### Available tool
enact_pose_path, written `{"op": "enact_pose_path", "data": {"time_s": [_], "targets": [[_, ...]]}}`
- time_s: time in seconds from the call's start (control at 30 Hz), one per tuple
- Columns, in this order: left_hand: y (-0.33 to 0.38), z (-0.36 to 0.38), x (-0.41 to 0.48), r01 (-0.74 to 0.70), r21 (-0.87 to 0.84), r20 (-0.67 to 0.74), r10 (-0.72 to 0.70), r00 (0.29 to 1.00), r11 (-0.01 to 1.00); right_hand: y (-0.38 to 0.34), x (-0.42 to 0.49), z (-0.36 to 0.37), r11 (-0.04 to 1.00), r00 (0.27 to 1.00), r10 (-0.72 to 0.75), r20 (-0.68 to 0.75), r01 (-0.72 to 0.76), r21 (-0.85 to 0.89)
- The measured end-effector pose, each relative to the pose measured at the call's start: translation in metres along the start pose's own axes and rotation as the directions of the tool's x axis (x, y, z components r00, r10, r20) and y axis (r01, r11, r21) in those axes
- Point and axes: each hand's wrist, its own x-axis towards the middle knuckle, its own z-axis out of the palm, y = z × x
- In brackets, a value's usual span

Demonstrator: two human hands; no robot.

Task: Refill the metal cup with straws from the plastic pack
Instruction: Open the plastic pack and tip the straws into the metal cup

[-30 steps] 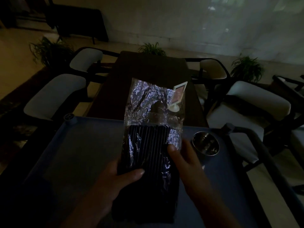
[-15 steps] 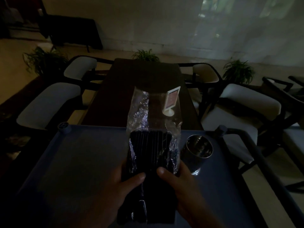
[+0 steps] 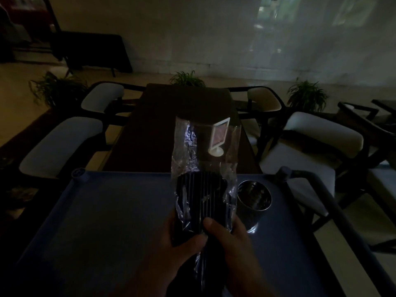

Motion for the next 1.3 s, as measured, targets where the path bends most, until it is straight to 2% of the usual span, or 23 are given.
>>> {"op": "enact_pose_path", "data": {"time_s": [0.1,0.17,0.27,0.4,0.47,0.6,0.73,0.87,1.1,1.3], "targets": [[0.000,-0.002,0.003,0.045,0.011,0.047,-0.045,0.998,0.999,-0.003,0.001,0.000,1.000,1.000,-0.014,-0.025,0.015,0.010],[-0.002,-0.005,0.004,0.068,0.015,0.009,-0.068,0.998,0.998,-0.002,0.002,0.002,1.000,0.999,-0.017,-0.043,0.018,0.008],[-0.005,-0.007,0.005,0.029,0.070,-0.020,-0.028,0.999,0.997,0.001,0.002,0.005,0.999,0.998,0.022,-0.055,-0.020,0.031],[-0.010,-0.016,0.005,0.071,-0.036,-0.059,-0.073,0.996,0.997,0.001,0.003,0.009,0.998,0.999,0.047,0.000,-0.047,-0.043],[-0.009,-0.021,0.004,0.055,-0.043,-0.064,-0.057,0.996,0.998,-0.001,0.002,0.012,0.994,0.999,0.016,0.042,-0.011,-0.105],[0.003,-0.032,0.004,-0.018,0.086,-0.127,0.029,0.991,0.996,-0.006,0.001,0.014,0.951,0.987,-0.156,0.036,0.160,-0.266],[0.011,-0.044,0.004,0.110,0.070,-0.144,-0.099,0.985,0.992,-0.009,0.002,0.001,0.730,0.930,-0.361,0.076,0.332,-0.597],[0.012,-0.059,0.009,0.167,-0.008,-0.139,-0.166,0.976,0.986,-0.001,0.005,-0.008,0.424,0.904,-0.370,0.215,0.370,-0.827],[0.011,-0.068,0.016,0.169,0.074,-0.042,-0.166,0.985,0.983,0.017,0.008,0.014,0.143,0.851,-0.322,0.415,0.477,-0.867],[0.006,-0.055,0.014,0.241,-0.064,0.105,-0.234,0.967,0.968,0.016,-0.003,0.014,0.005,0.844,-0.333,0.420,0.447,-0.894]]}}
